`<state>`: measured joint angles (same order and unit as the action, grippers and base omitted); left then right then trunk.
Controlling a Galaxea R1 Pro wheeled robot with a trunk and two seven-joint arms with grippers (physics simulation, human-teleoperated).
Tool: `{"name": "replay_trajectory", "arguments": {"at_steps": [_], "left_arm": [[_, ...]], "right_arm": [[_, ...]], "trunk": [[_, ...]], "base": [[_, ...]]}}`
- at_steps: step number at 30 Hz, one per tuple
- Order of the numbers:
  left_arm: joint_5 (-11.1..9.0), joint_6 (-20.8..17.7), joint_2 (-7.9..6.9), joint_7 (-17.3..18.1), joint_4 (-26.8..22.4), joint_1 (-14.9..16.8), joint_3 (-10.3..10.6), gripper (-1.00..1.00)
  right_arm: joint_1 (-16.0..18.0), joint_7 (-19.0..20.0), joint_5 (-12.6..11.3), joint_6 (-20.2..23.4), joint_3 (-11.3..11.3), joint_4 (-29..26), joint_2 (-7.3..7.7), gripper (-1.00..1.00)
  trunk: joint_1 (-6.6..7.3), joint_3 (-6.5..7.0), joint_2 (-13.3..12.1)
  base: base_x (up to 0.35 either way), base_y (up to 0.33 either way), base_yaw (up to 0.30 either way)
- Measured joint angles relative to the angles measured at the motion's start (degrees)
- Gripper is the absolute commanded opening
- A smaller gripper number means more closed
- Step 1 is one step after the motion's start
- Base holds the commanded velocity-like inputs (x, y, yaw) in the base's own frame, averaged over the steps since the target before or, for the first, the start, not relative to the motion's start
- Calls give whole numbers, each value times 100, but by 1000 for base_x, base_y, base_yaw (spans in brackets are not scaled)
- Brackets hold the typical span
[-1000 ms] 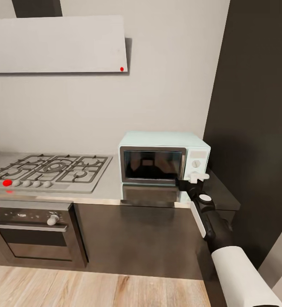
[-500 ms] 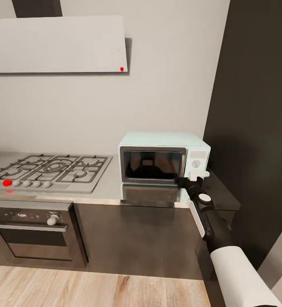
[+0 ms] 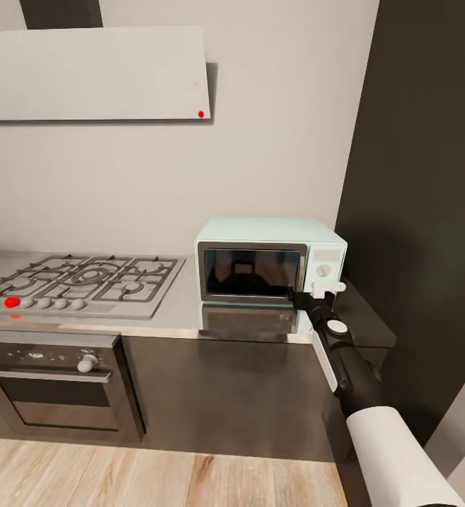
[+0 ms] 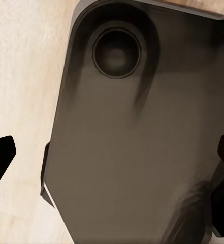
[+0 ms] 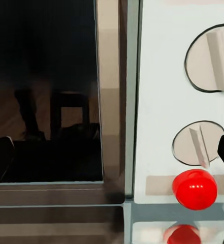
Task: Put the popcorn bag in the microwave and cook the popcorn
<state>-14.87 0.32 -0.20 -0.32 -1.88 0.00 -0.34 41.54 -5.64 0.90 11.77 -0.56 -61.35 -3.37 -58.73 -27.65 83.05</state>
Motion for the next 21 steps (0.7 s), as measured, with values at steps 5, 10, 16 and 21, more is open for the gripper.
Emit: {"name": "replay_trajectory", "arguments": {"at_steps": [5,10,16,21], "left_arm": [[3,0,2,0,0,0,0,100],[0,0,-6,0,0,0,1,100],[12,-7,-8,37,0,0,12,100],[12,-7,-10,40,0,0,8,100]], "right_arm": [[-1,-55,3,6,0,2,-9,100],[0,-61,3,17,0,8,-4,100],[0,-112,2,10,-280,9,-1,100],[0,-313,-2,6,-389,8,10,100]], "trunk": [[0,0,0],[0,0,0],[2,0,0],[2,0,0]], "base": [[0,0,0],[0,0,0],[97,31,0],[154,79,0]]}}
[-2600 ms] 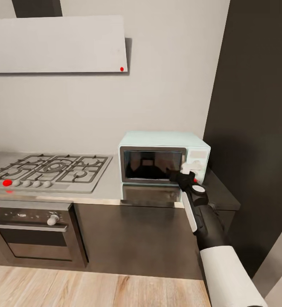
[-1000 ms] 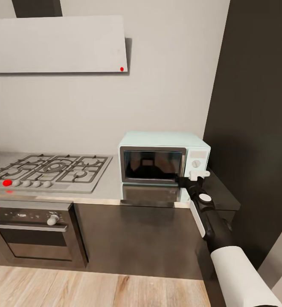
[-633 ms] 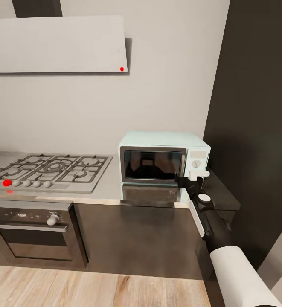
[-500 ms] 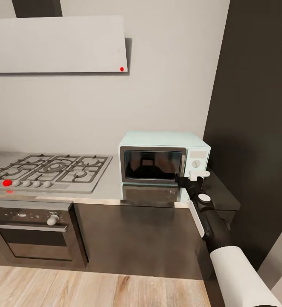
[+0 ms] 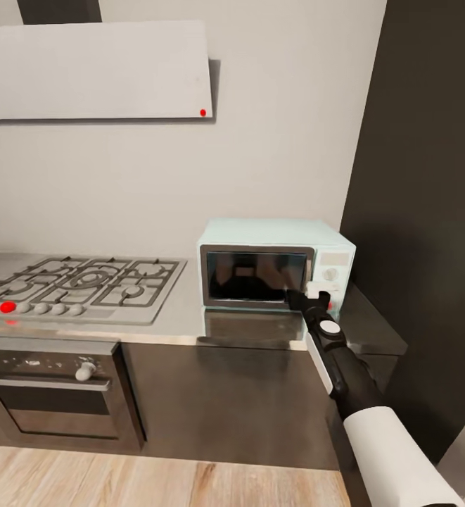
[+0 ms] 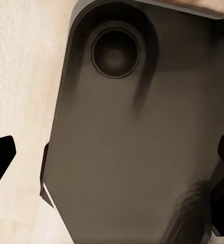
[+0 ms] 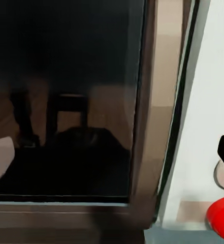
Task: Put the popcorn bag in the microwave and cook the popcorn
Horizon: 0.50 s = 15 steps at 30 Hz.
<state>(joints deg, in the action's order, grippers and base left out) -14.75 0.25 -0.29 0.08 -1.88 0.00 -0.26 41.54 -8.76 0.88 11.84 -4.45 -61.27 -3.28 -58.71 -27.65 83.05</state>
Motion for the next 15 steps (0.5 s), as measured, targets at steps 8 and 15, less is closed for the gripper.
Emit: {"name": "replay_trajectory", "arguments": {"at_steps": [8,15], "left_arm": [[1,2,0,0,0,0,0,100],[1,2,3,0,0,0,0,100]], "right_arm": [[0,53,-8,-8,-1,16,76,100],[0,67,-8,-8,26,73,114,100]], "trunk": [[-2,0,0],[-2,0,0]], "base": [[13,6,0],[0,0,0]]}}
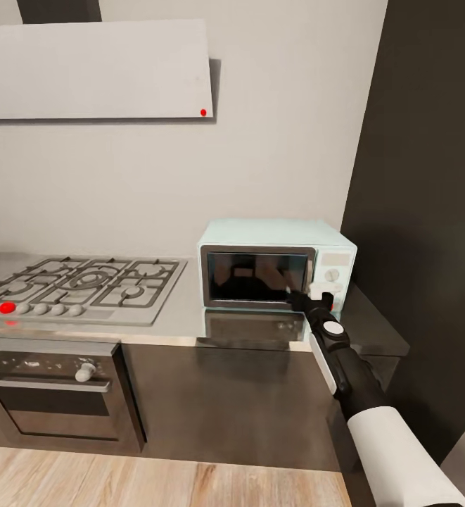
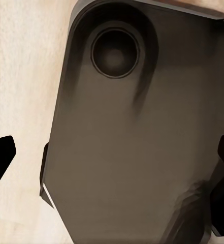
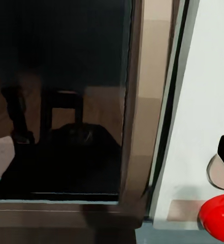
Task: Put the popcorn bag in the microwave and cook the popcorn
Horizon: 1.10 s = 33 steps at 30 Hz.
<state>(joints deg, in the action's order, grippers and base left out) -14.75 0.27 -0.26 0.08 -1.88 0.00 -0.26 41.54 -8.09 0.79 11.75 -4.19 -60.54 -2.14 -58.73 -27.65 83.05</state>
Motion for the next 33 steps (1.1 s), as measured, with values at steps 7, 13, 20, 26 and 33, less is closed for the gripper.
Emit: {"name": "replay_trajectory", "arguments": {"at_steps": [7,13,20,26,33], "left_arm": [[0,1,0,0,0,0,0,100],[0,4,0,-4,0,0,0,100],[-2,5,-7,-16,-15,-15,-8,100],[-2,5,-9,-16,-15,-16,-8,100],[-4,5,-9,-16,-23,-16,-9,100]], "right_arm": [[0,1,-8,0,-13,6,167,100],[0,0,-8,0,-22,6,177,100],[0,-4,31,-17,-49,-32,109,100],[0,12,32,-210,-23,-21,109,100],[0,-14,24,-266,-23,-30,107,100]], "trunk": [[0,0,0],[0,0,0],[0,0,0],[0,0,0],[0,0,0]], "base": [[0,0,0],[0,0,0],[0,0,0],[0,0,0],[0,0,0]]}}
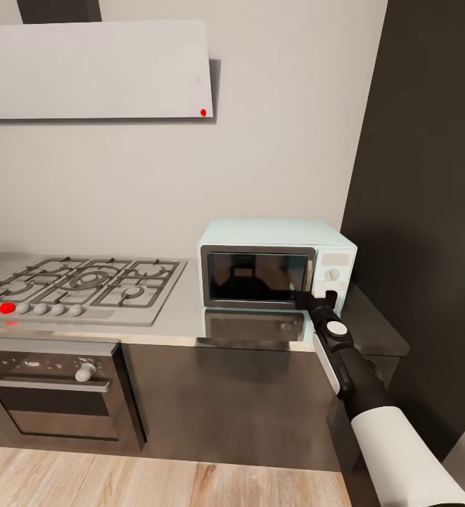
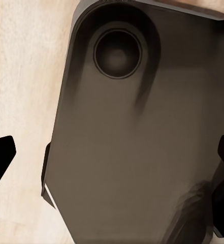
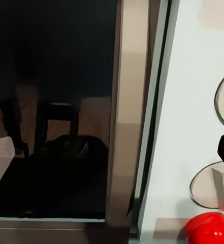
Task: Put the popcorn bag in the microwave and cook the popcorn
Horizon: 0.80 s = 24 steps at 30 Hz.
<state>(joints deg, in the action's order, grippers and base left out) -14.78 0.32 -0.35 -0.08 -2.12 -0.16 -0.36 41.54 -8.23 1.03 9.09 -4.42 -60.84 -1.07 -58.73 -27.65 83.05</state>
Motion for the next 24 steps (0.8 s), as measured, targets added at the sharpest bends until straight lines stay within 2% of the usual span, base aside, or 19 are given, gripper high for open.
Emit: {"name": "replay_trajectory", "arguments": {"at_steps": [24], "left_arm": [[1,0,0,2,-9,0,-1,100]], "right_arm": [[0,-4,-16,2,7,26,-9,100]], "trunk": [[0,0,0]], "base": [[21,0,0]]}}
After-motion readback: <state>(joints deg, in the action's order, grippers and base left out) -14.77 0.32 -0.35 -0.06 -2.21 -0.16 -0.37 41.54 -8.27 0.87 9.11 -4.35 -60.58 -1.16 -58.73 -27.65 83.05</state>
